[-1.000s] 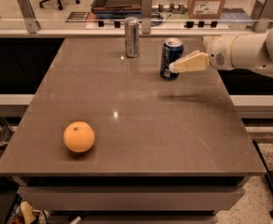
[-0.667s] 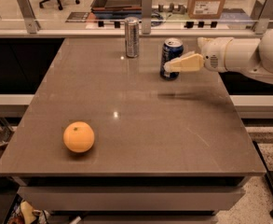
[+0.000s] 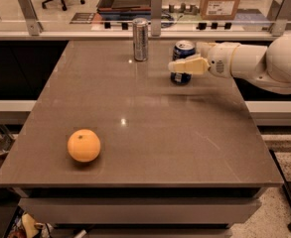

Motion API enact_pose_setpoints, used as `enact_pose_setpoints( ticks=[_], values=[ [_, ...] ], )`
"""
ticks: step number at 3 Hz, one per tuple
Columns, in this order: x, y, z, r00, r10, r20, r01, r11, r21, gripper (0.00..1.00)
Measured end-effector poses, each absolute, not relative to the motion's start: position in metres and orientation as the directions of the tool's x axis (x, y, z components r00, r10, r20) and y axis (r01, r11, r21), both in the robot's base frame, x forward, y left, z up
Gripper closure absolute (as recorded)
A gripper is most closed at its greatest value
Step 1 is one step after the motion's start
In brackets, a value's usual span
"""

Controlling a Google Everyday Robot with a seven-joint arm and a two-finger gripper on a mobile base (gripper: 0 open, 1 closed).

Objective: Move pepsi can near orange

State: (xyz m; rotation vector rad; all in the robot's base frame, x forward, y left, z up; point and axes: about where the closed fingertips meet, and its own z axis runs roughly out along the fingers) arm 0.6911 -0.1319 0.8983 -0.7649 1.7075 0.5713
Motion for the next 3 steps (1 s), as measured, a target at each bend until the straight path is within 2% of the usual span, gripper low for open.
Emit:
enact_pose_setpoints(
  ticks=[3],
  values=[
    [0.6919, -0.1182, 0.8949, -0.156, -0.199, -0.967, -0.767, 0.642, -0.008, 0.88]
  ],
)
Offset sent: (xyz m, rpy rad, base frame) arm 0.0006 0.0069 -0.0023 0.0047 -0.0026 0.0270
